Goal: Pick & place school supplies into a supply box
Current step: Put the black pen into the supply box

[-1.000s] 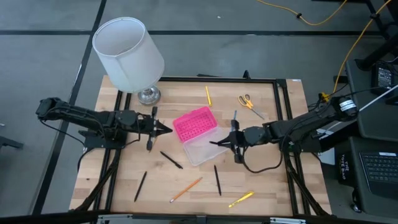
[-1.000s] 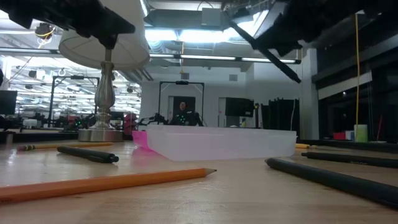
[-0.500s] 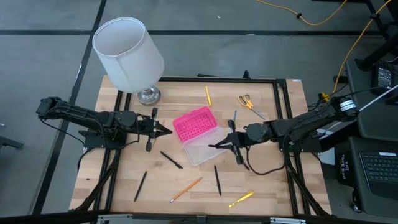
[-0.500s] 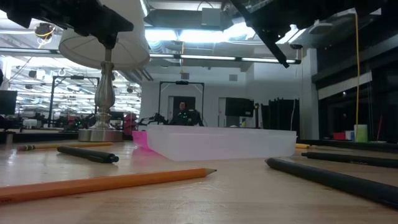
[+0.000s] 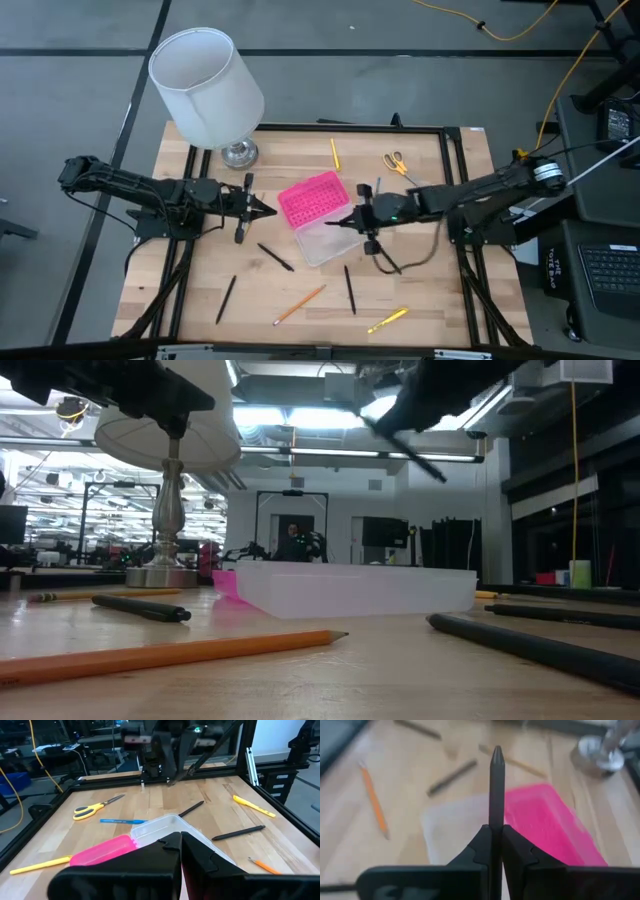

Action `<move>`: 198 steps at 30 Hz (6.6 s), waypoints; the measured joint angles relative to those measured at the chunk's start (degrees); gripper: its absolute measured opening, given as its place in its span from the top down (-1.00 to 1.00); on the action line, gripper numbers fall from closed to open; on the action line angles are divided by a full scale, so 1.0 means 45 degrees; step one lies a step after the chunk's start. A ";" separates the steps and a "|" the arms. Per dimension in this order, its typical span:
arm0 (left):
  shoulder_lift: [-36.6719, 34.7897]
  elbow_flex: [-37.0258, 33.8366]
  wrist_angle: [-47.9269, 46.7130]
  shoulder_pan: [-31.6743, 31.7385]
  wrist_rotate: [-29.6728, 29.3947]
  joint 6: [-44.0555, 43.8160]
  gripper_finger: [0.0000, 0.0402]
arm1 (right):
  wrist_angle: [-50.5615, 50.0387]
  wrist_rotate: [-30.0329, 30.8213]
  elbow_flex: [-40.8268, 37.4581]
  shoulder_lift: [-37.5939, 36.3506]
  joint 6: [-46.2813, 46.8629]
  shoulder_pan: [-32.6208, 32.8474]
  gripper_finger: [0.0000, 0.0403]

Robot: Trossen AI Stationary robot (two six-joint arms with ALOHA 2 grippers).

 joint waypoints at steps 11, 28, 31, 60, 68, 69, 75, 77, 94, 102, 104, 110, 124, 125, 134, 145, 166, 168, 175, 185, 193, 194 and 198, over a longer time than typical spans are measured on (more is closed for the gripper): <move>0.0000 0.0000 0.0008 0.0000 0.0000 0.0001 0.98 | -0.3566 -0.1707 0.3047 0.3143 -0.1096 -0.0865 0.86; 0.0000 0.0000 0.0007 0.0000 0.0000 0.0005 0.98 | -0.3720 -0.1779 0.3691 0.5784 -0.2471 -0.1777 0.85; 0.0000 0.0000 0.0005 0.0000 0.0000 0.0005 0.98 | -0.3700 -0.1779 0.3691 0.6141 -0.2766 -0.1786 0.85; 0.0000 0.0000 0.0006 0.0000 0.0000 0.0005 0.98 | -0.2762 -0.1769 0.3685 0.6829 -0.2980 -0.1786 0.62; -0.0001 0.0000 0.0033 0.0000 0.0000 0.0005 0.98 | -0.2702 -0.1601 0.3715 0.5725 -0.1973 -0.1670 0.60; -0.0002 0.0000 0.0062 0.0002 0.0000 0.0007 0.98 | -0.2695 -0.1473 0.3715 0.5563 -0.1865 -0.1609 0.60; 0.0000 0.0000 0.0030 0.0000 0.0000 0.0005 0.98 | -0.3733 -0.0235 0.3537 0.4503 -0.0650 -0.0974 0.60; 0.0000 0.0000 0.0030 0.0002 0.0000 0.0005 0.98 | -0.3961 0.0317 0.3330 0.4082 -0.0040 -0.0621 0.60; -0.0003 0.0000 0.0058 0.0003 0.0000 0.0010 0.98 | -0.4343 0.1609 -0.0770 -0.0141 0.6680 0.2023 0.60; -0.0005 0.0000 0.0059 0.0003 0.0000 0.0008 0.98 | -0.4529 0.1582 -0.1298 -0.0293 0.8940 0.2095 0.60; -0.0005 0.0000 0.0056 0.0000 0.0000 0.0007 0.98 | -0.4592 0.1484 -0.1298 -0.0293 0.9369 0.2148 0.60; -0.0005 0.0000 0.0053 0.0002 0.0000 0.0010 0.98 | -0.5676 0.1238 -0.1298 -0.0293 1.1046 0.2504 0.60; -0.0005 0.0000 0.0053 0.0002 0.0000 0.0000 0.98 | -0.6891 0.0810 -0.1295 0.0410 1.3360 0.3431 0.60; -0.0005 0.0000 0.0053 0.0002 0.0000 0.0000 0.98 | -0.6895 0.0815 -0.1293 0.0500 1.3360 0.3431 0.60; -0.0005 0.0000 0.0000 0.0004 0.0004 0.0000 0.98 | -0.6704 0.0900 -0.1293 0.1339 1.3373 0.3427 0.60; -0.0005 0.0000 0.0001 0.0004 0.0005 -0.0001 0.98 | -0.6630 0.0915 -0.1293 0.2282 1.3980 0.3426 0.60; 0.0000 0.0000 0.0000 0.0005 0.0005 -0.1666 0.98 | -0.5808 0.0922 -0.1211 0.3750 1.2871 0.3179 0.60; -0.0005 0.0000 0.0000 0.0001 0.0005 -0.1671 0.98 | -0.5803 0.0867 -0.1215 0.3785 1.2324 0.3032 0.60; 0.0000 0.0000 0.0000 0.0005 0.0005 -0.1671 0.98 | -0.5774 0.0431 -0.1230 0.3802 1.1238 0.2702 0.61; -0.0005 0.0000 0.0000 0.0005 0.0005 -0.1671 0.98 | -0.5776 0.0261 -0.1292 0.3441 1.0587 0.2630 0.87; 0.0000 0.0000 0.0004 0.0005 0.0005 -0.1666 0.98 | -0.6168 0.0368 -0.1336 0.2053 0.9708 0.2610 0.87; -0.0005 0.0000 0.0005 0.0005 0.0005 -0.1666 0.98 | -0.6465 0.0359 -0.1344 0.1880 0.9626 0.2623 0.87; -0.0003 0.0000 0.0005 0.0002 0.0005 -0.1668 0.98 | -0.6860 0.0309 -0.1332 0.1046 0.9582 0.2611 0.87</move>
